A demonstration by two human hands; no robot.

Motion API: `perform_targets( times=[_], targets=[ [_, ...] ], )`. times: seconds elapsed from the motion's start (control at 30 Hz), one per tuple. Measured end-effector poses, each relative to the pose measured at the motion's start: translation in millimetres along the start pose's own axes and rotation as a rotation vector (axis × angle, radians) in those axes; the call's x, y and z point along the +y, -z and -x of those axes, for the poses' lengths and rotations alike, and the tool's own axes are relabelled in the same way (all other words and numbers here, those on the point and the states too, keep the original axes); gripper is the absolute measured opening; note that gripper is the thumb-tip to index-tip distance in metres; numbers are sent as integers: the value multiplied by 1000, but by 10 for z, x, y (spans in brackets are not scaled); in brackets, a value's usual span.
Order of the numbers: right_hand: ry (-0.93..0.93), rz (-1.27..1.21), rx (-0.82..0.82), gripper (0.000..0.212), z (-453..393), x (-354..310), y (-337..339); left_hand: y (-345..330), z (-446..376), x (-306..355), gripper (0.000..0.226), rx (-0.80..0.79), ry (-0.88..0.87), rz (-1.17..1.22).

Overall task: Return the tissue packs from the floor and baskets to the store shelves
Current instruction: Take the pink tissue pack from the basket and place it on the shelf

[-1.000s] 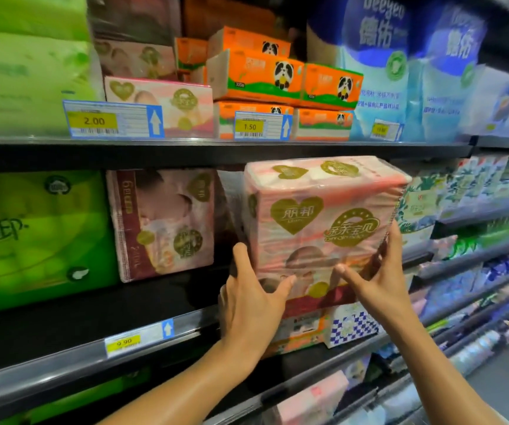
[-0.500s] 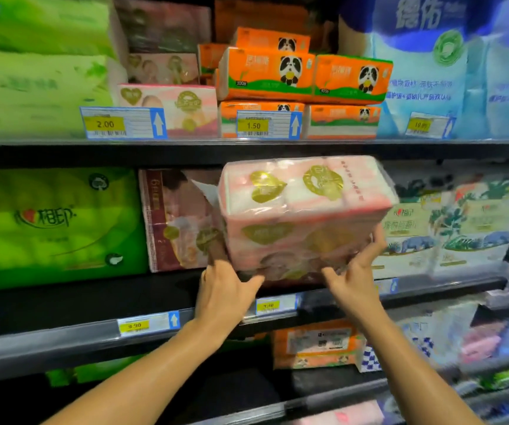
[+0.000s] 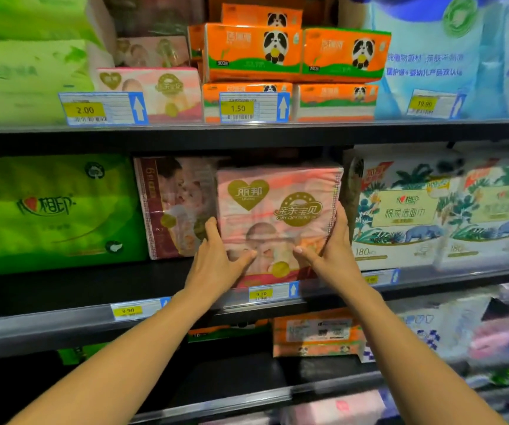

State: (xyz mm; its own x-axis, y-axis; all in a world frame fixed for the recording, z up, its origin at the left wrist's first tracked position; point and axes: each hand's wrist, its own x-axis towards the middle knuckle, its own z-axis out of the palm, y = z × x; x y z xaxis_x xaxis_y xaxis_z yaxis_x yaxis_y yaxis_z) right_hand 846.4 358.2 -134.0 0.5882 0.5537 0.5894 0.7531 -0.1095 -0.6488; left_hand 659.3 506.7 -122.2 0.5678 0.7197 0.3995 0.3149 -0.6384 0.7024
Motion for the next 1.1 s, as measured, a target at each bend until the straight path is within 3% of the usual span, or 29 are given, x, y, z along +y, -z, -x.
perform_targets(
  times=[0.07,0.1,0.17,0.23,0.53,0.8,0.97,1.03,1.1],
  targets=[
    [46,135,78,119,72,-48,20,-12,96,-15,116,166,-91,-171],
    [77,222,119,119,124,-95,36,-20,140,-41,118,257,-219,-310],
    [153,425,153,117,224,-149,29,-33,194,-72,107,328,-531,-531],
    [212,582,114,116,276,-178,-9,-90,176,-74,95,299,-681,-653],
    [82,698,48,115,-75,14,-130,-458,-232,78,99,159,-548,-858],
    [-21,810,-29,41,-531,150,-294,-657,-586,248,55,-12,-408,-977],
    [-31,903,-283,4,-848,291,-346,-699,-734,283,37,-102,-385,-1096],
    [20,724,-242,15,-986,494,-469,-684,-748,291,28,-170,-407,-1068],
    [9,781,-281,31,-1010,519,-502,-732,-818,220,23,-213,-397,-1117]
  ],
)
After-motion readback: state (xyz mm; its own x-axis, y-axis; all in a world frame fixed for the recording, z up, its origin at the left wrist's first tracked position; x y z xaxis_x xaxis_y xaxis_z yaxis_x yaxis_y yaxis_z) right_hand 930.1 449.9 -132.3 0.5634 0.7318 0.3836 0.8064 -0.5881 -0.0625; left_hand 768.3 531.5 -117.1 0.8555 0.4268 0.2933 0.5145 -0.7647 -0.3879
